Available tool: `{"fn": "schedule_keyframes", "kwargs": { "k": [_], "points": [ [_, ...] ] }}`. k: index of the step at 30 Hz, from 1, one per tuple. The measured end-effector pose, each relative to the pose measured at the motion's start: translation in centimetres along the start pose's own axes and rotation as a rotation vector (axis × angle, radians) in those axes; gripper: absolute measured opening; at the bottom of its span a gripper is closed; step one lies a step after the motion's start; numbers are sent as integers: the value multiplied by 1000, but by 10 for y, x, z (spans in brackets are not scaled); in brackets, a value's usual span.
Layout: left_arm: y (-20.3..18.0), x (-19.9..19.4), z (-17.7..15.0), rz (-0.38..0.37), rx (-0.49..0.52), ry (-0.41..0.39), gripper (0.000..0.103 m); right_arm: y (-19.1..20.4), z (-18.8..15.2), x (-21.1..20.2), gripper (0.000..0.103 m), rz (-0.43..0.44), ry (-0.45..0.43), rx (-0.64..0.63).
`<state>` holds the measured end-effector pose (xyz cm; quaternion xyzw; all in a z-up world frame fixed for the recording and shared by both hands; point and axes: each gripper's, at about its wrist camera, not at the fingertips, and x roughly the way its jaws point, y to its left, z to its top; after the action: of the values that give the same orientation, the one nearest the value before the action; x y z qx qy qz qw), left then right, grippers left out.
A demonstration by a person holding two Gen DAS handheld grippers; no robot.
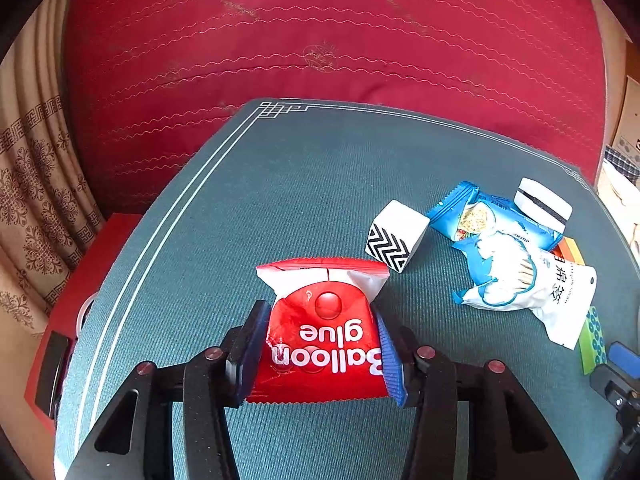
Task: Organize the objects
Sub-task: 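Grasp the red Balloon glue packet with the left tool, then grasp the green dotted brick with the right tool and place it in the bowl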
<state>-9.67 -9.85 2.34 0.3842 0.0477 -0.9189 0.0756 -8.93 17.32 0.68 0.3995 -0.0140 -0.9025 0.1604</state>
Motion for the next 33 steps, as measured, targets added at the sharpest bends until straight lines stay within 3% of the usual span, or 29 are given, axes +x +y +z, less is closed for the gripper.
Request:
{"fn": "schedule_keyframes", "kwargs": {
  "k": [6, 15, 22, 33],
  "points": [
    [-6, -12, 1, -27, 2, -33, 53, -3, 10, 16, 48, -46, 13, -2],
    [-10, -16, -1, -54, 12, -41, 53, 0, 9, 23, 30, -142, -1, -59],
    [-13, -16, -1, -66, 19, -39, 54, -2, 2, 12, 30, -111, -11, -31],
    [-23, -18, -4, -83, 48, -49, 54, -9, -10, -36, 30, -80, -100, 52]
  ]
}}
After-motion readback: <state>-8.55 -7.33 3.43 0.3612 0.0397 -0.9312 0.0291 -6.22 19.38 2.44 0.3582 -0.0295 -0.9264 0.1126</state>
